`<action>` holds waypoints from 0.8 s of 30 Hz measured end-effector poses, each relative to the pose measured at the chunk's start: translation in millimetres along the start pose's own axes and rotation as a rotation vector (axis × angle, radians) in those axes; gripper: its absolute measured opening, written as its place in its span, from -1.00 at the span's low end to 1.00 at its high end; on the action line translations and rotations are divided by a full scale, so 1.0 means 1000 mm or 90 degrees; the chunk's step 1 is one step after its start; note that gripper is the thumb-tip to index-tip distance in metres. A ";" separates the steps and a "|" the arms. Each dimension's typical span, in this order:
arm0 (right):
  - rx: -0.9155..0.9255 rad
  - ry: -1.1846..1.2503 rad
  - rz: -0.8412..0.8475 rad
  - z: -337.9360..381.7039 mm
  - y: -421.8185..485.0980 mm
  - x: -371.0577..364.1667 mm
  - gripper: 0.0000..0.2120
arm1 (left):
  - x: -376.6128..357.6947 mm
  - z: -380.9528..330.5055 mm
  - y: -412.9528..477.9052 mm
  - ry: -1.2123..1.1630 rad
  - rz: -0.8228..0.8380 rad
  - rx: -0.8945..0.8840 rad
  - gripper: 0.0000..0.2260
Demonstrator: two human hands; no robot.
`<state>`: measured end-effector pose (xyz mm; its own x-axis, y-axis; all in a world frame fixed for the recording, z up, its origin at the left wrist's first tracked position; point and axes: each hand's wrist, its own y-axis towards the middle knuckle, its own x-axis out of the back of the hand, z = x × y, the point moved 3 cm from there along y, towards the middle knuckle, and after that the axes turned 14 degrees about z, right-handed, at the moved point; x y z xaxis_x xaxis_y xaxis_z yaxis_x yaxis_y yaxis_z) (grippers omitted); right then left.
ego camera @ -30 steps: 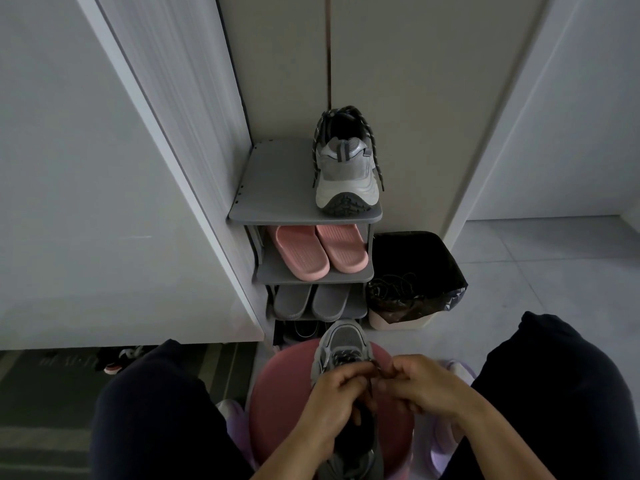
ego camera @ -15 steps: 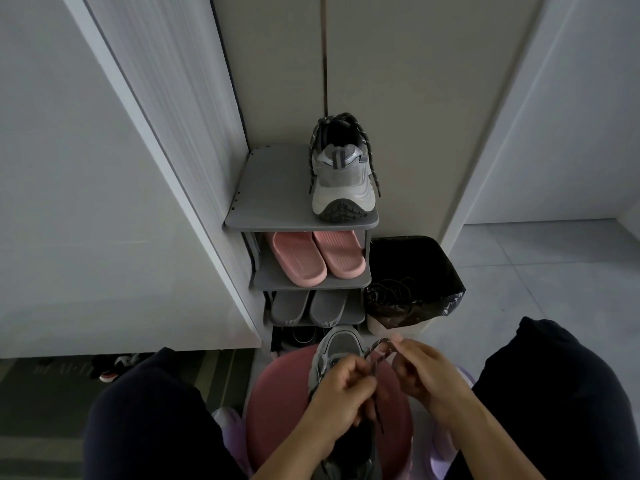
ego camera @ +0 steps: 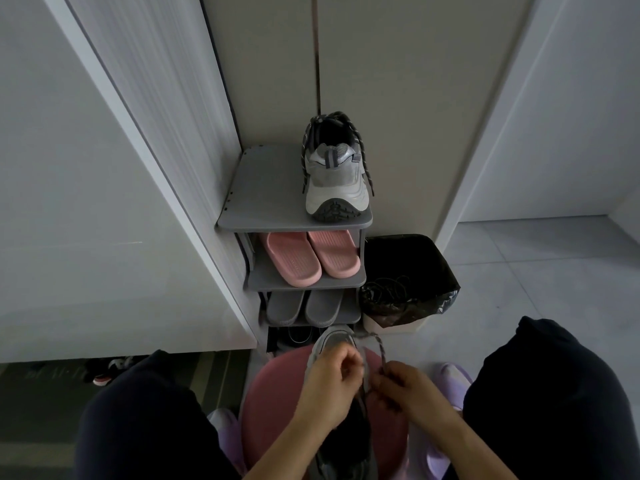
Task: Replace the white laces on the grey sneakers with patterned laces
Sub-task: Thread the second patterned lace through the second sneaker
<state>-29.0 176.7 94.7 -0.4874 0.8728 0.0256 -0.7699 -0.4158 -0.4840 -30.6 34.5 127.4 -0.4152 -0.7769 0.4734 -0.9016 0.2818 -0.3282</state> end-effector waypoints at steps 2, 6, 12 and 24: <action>-0.013 -0.023 -0.060 -0.005 0.001 0.005 -0.76 | -0.004 0.010 -0.007 0.189 0.014 0.011 -0.93; -0.054 0.018 -0.030 -0.013 0.001 -0.002 -0.76 | -0.013 0.017 -0.016 0.310 0.036 0.034 -0.80; -0.053 0.090 -0.039 -0.015 0.002 -0.007 -0.77 | -0.016 0.024 -0.015 0.302 -0.065 -0.044 -0.87; -0.050 0.149 0.002 -0.015 0.005 -0.010 -0.82 | -0.017 0.039 -0.011 0.181 -0.017 0.012 -0.79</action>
<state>-22.1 170.0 79.2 -0.3745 0.9106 -0.1749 -0.7294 -0.4058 -0.5508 -9.0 22.6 90.8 -0.4117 -0.5942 0.6910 -0.9111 0.2516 -0.3265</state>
